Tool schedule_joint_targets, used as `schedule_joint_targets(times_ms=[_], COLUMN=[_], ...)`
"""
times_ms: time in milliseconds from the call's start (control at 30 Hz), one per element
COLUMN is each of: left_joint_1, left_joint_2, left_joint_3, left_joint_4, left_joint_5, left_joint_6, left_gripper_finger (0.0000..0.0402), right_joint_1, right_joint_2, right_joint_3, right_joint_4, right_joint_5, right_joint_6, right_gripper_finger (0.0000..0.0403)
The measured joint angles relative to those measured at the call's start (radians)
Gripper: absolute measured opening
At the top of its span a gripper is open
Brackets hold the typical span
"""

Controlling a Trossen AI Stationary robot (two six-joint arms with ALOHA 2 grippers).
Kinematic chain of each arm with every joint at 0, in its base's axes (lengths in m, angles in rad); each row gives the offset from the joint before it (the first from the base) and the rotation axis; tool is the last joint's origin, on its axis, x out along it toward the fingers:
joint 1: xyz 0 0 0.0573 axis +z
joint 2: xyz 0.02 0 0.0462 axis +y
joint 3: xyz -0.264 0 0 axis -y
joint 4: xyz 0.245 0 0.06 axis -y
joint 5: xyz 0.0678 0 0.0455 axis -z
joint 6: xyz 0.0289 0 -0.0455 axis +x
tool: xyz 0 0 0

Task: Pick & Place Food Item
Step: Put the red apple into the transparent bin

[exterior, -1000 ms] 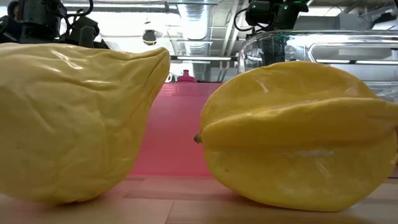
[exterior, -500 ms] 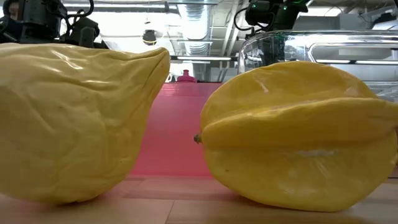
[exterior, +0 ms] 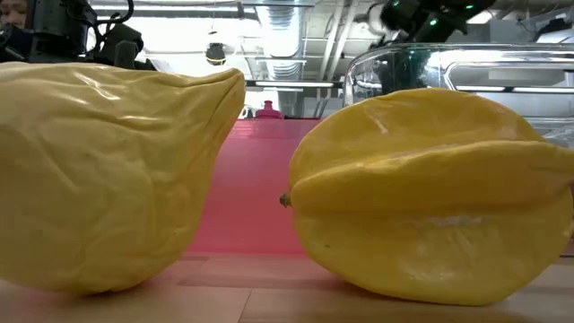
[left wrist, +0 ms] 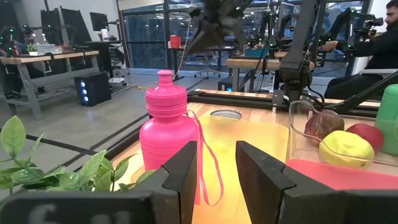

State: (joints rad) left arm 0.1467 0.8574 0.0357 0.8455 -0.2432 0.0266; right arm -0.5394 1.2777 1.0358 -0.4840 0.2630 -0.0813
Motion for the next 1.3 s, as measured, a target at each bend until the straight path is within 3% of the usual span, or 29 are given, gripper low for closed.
schedule_joint_targets(times_ms=[267,433,933,1067,1200,1300], left_joint_1=[0.000,0.000,0.000,0.000,-0.001,-0.014], left_joint_2=[0.000,0.000,0.000,0.000,0.000,0.000], left_joint_3=[0.000,0.000,0.000,0.024,0.091,0.165], left_joint_4=[0.000,0.000,0.057,0.048,-0.079,-0.279], left_joint_5=[0.000,0.001,0.003,-0.042,-0.050,-0.049], left_joint_6=[-0.002,-0.004,-0.057,-0.099,-0.105,-0.111], left_gripper_finger=[0.0099,0.0099,0.0099,0.0099,0.0099,0.0099], right_joint_1=[0.057,0.088,0.101,0.101,0.101,0.101], right_joint_2=[-0.191,-0.242,-0.243,-0.243,-0.243,-0.243], right_joint_3=[-0.249,-0.355,-0.411,-0.411,-0.411,-0.411], right_joint_4=[0.406,0.541,0.617,0.659,0.660,0.660], right_joint_5=[-0.002,-0.001,0.000,0.000,0.000,0.000], right_joint_6=[0.022,0.036,0.033,0.029,0.019,0.019], right_gripper_finger=[0.0002,0.0005,0.0004,0.0004,0.0004,0.0004])
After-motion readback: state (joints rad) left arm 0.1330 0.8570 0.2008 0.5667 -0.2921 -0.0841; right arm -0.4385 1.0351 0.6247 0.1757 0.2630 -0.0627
